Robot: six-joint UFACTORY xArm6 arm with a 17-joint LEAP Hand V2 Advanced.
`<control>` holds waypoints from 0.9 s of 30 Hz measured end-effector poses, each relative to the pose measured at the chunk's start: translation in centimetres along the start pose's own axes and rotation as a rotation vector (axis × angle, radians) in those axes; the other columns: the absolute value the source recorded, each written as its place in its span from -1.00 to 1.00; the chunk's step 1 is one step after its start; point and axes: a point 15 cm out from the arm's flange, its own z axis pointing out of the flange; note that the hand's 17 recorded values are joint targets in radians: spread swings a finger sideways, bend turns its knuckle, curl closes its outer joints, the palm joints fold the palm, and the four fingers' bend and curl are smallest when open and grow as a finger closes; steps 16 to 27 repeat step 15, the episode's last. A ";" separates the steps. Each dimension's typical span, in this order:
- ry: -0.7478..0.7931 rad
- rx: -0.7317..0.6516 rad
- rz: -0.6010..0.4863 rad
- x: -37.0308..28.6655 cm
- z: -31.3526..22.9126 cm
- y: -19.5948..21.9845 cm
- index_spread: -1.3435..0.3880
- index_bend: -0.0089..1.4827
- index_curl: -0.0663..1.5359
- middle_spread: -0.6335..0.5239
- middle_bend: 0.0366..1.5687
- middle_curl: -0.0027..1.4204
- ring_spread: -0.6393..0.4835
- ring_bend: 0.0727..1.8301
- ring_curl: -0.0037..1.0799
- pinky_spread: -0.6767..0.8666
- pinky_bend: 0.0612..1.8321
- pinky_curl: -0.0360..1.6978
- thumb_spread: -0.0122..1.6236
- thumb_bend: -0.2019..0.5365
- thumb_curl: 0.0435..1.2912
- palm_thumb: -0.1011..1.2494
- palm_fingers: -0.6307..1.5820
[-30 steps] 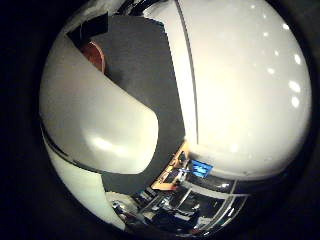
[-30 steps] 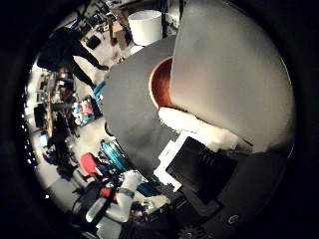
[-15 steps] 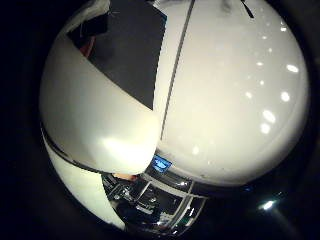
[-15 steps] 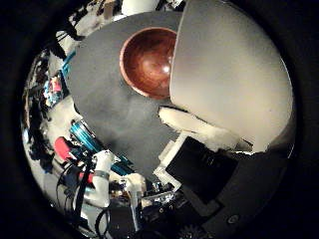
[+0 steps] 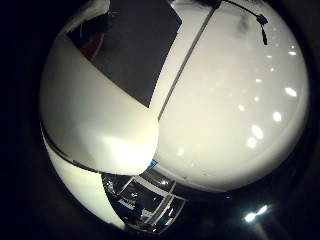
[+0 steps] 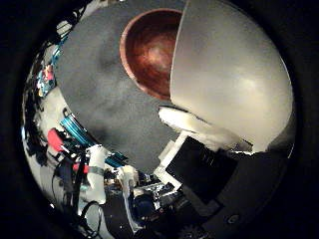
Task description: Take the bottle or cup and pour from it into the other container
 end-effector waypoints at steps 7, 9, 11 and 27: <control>-0.006 -0.009 0.001 0.1 0.8 0.0 -0.18 -0.73 0.45 -0.52 0.01 0.39 -0.35 0.28 0.29 -0.70 0.05 0.14 0.08 -0.53 -0.24 0.40 0.46; -0.009 -0.010 0.004 0.2 1.1 0.1 -0.18 -0.73 0.46 -0.52 0.01 0.39 -0.35 0.28 0.29 -0.70 0.05 0.14 0.08 -0.53 -0.24 0.40 0.46; -0.011 -0.012 0.005 0.3 1.4 0.2 -0.18 -0.73 0.46 -0.52 0.01 0.39 -0.35 0.28 0.29 -0.70 0.05 0.14 0.08 -0.53 -0.24 0.40 0.46; -0.014 -0.010 0.012 0.6 1.6 0.3 -0.18 -0.73 0.46 -0.52 0.02 0.39 -0.36 0.28 0.30 -0.70 0.05 0.14 0.09 -0.53 -0.24 0.40 0.46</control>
